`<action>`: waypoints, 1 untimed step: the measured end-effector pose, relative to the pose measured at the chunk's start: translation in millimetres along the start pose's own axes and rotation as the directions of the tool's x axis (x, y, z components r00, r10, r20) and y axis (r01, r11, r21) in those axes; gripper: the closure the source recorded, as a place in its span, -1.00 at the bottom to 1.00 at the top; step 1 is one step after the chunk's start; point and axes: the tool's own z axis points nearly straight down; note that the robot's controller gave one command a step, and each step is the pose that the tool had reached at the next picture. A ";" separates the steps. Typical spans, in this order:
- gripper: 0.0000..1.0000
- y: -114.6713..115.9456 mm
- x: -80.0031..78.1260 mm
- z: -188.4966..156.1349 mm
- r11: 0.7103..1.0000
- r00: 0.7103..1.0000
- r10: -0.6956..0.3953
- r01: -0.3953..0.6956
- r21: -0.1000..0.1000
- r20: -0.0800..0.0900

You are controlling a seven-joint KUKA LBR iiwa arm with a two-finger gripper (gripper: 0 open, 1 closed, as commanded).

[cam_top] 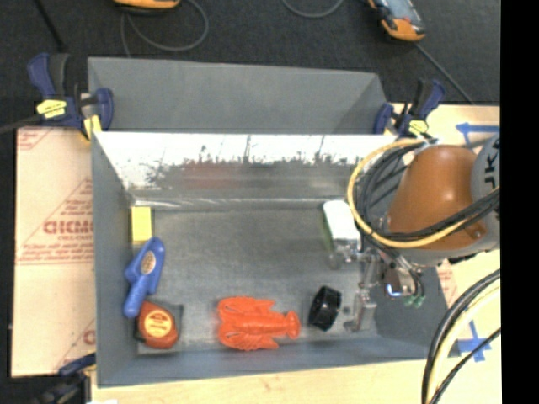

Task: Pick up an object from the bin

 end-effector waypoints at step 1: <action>-1.00 0.0 -1.9 -4.0 1.000 1.000 -0.003 0.003 0.001 0.008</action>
Offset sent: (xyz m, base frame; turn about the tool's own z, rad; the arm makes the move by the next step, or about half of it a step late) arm 0.0104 -0.0112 -0.0773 -0.1688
